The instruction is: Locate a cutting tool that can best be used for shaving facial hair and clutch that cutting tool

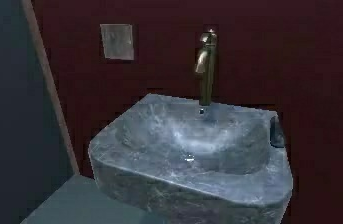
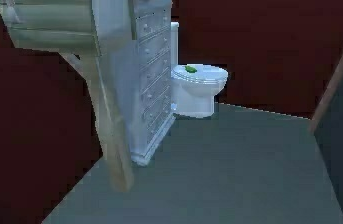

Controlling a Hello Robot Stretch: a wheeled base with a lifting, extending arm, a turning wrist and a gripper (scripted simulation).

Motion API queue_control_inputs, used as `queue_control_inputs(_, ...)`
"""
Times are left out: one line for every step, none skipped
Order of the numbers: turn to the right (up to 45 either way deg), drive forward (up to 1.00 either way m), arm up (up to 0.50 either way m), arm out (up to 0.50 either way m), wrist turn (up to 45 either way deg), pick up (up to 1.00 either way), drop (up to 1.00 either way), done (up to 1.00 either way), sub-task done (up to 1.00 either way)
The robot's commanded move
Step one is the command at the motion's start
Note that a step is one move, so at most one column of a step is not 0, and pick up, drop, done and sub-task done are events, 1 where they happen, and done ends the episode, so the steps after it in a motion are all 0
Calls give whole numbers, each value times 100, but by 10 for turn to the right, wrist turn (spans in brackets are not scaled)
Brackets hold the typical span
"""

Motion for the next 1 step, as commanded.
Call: queue_control_inputs(-450,0,0,0,0,0,0,0,0)
